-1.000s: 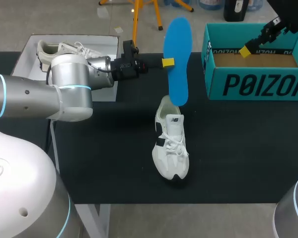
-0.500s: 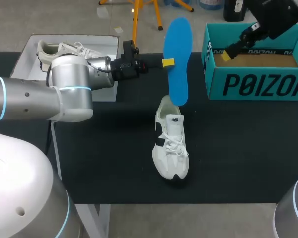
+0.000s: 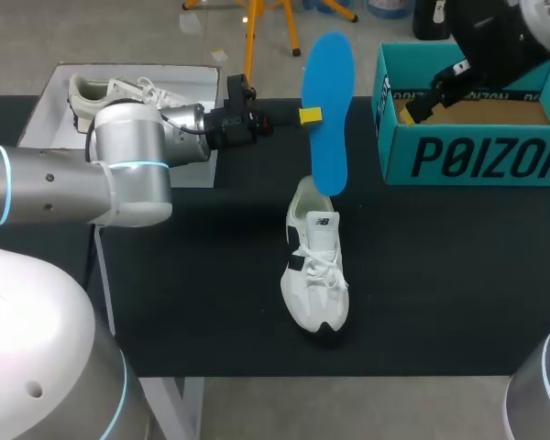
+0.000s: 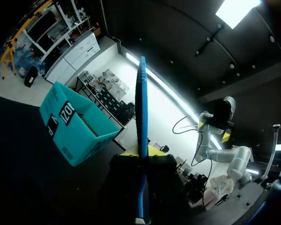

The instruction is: Take the shoe out of the shoebox, open the shoe tongue, remove and reinsert the insole, then place the shoe into the shoebox

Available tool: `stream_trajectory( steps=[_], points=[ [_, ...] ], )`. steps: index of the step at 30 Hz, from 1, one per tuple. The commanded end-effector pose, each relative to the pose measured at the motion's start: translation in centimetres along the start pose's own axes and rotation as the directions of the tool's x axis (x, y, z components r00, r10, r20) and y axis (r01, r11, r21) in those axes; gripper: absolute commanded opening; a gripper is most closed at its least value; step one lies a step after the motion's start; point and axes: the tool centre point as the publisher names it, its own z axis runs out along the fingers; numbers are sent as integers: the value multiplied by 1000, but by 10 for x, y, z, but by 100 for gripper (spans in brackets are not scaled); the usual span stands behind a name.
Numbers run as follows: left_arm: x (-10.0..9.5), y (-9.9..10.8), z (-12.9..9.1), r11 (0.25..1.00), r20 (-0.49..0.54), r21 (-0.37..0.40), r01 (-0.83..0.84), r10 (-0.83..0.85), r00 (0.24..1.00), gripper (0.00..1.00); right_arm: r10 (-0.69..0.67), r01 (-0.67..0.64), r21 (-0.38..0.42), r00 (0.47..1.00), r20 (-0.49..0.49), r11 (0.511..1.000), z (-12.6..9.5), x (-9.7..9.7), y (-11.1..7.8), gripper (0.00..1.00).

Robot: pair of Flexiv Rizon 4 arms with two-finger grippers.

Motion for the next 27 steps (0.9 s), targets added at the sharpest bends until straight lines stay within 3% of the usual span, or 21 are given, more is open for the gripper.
stream_trajectory(
  steps=[1, 17, 18, 21, 23, 27],
  points=[
    [-1, -1, 0, 1000, -1, -5, 1, -1, 1000, 0, 1, -1, 3, 1000, -5, 1000, 0, -3, 1, 100],
    [-1, -1, 0, 1000, -1, -5, 1, -1, 1000, 0, 1, -1, 3, 1000, -5, 1000, 0, -3, 1, 100],
    [4, -5, 6, 991, -69, -18, -134, 133, 989, 0, 1, -1, 3, 1000, -5, 1000, 0, -3, 1, 100],
    [19, -7, 7, 899, -132, -22, -437, 431, 893, 0, 1, -1, 3, 1000, -5, 1000, 0, -3, 1, 100],
    [26, -4, 5, 815, -179, -78, -574, 555, 812, 0, 1, -1, 3, 1000, -5, 1000, 0, -3, 1, 100],
    [39, 3, -6, 674, -256, -21, -739, 711, 655, 0, 1, -1, 3, 1000, -5, 1000, 0, -3, 1, 100]
  ],
)
